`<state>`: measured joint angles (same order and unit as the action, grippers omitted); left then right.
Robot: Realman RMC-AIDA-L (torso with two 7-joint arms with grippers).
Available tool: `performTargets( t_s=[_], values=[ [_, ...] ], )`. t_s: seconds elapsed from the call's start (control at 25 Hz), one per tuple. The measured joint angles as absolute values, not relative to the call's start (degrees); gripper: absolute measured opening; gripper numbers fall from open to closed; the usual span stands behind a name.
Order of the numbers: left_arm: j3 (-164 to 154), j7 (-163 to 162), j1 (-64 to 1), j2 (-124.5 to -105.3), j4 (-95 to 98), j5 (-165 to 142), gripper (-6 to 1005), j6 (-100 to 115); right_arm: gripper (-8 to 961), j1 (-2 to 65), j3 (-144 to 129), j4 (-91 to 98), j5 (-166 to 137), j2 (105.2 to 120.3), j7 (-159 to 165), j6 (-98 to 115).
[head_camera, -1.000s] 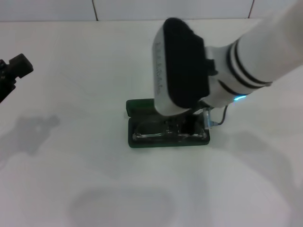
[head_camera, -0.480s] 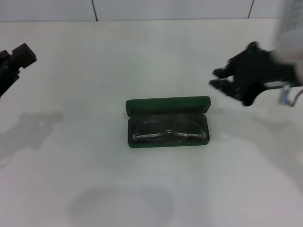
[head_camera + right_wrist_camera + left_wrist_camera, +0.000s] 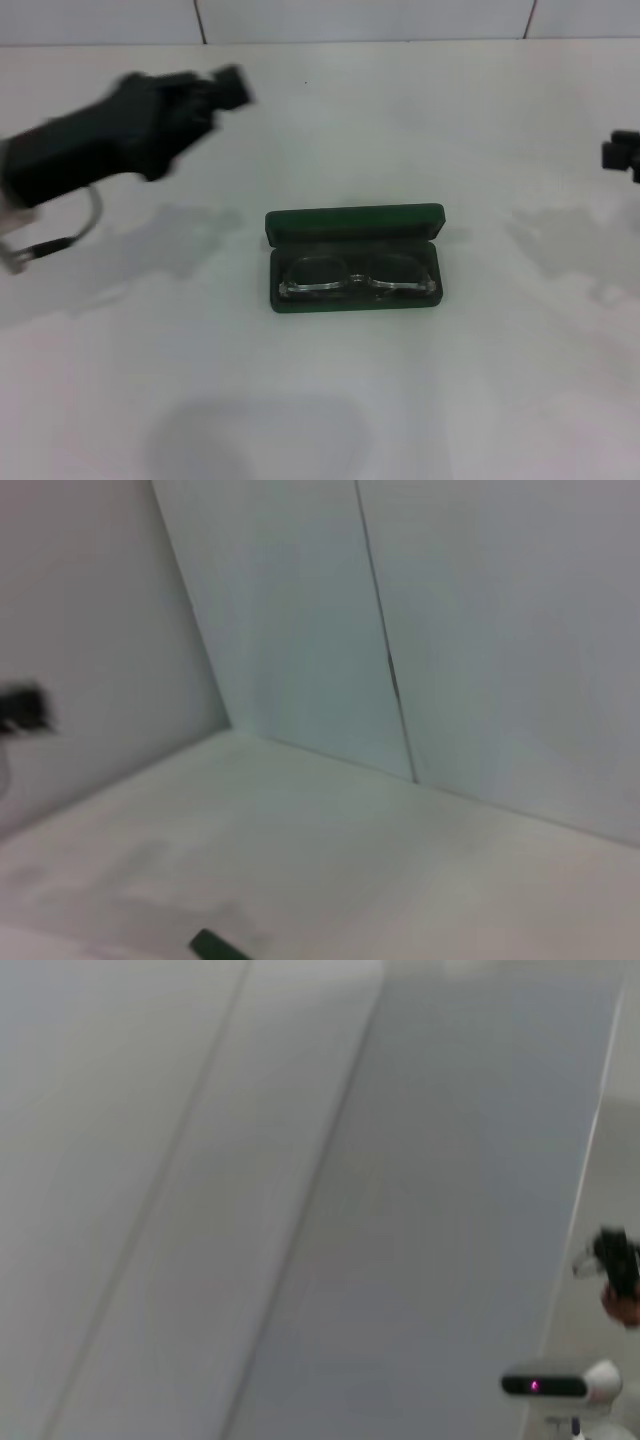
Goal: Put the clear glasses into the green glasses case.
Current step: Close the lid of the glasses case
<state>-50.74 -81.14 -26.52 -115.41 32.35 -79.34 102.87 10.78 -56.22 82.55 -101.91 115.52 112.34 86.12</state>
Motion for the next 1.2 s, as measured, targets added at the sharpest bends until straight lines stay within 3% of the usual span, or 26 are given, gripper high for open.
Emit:
performTargets(
  t_s=[0.48,0.64,0.8,1.2],
  values=[
    [-51.73,-87.05,-39.2,-119.53,31.69,-100.56,91,86.07,154,10.82,-44.87,64.34,-100.32,115.52,101.85,93.37],
    [-55.71,-86.93,-41.17,-119.69,30.31,-101.01,98,81.64,154,10.62,-41.2,61.49,-100.41,115.51,99.84,94.33],
    [-60.34,-86.66,-42.64,-120.03,28.98,-99.99,177,76.5,154,10.58,-38.28,58.67,-100.7,115.46,98.15,95.05],
    [-68.64,-86.57,-43.06,-120.02,28.56,-95.65,155,69.84,154,10.46,-37.18,53.97,-100.81,115.31,95.02,95.23]
  ],
)
